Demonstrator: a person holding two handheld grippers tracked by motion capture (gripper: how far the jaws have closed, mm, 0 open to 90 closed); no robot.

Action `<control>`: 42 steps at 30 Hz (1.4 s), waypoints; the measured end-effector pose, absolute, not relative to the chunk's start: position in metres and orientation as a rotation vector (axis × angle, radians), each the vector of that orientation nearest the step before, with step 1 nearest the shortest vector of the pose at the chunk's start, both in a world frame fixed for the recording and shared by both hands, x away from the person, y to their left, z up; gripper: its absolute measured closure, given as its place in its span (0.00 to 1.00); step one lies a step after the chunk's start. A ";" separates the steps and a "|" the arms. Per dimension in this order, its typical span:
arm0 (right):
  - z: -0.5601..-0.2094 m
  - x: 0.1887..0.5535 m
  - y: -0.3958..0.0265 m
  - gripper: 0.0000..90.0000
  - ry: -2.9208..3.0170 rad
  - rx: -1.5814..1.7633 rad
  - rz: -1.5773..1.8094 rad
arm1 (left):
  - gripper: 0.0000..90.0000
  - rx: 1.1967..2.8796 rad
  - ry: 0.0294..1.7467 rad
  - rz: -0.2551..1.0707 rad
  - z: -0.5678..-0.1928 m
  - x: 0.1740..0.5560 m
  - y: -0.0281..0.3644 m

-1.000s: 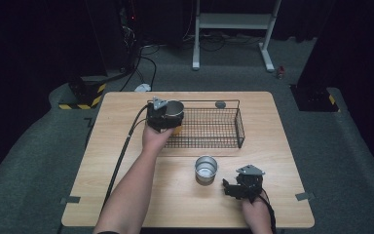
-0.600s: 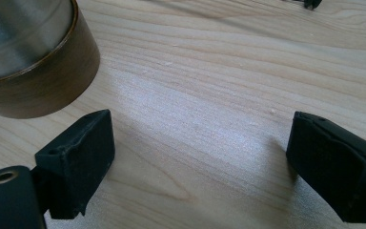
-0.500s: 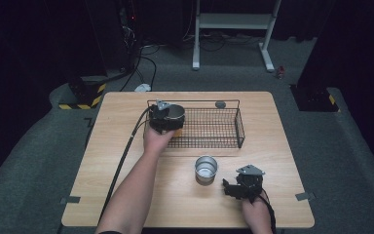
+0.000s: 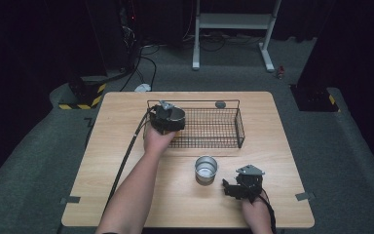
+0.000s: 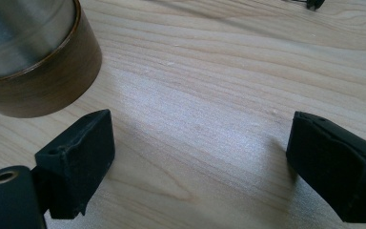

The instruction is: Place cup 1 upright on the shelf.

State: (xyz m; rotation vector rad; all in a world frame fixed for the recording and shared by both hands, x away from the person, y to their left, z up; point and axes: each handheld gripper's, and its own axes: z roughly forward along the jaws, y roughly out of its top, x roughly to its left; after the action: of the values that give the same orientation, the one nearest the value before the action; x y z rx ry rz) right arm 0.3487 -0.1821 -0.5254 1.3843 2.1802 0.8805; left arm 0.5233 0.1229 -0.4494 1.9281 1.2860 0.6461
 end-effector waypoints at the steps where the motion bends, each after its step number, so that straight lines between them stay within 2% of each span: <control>1: -0.525 0.349 -0.182 0.10 2.180 1.384 0.880 | 0.15 1.929 1.284 0.641 -0.449 0.523 0.123; 42: -0.525 0.349 -0.182 0.10 2.181 1.383 0.879 | 0.15 1.967 1.200 0.674 -0.456 0.502 0.131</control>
State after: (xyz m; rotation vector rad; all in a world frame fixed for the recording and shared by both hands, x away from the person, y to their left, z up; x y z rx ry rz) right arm 0.3486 -0.1822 -0.5254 1.3830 2.1810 0.8792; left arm 0.5019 0.1314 -0.4561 1.9666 1.2001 0.6740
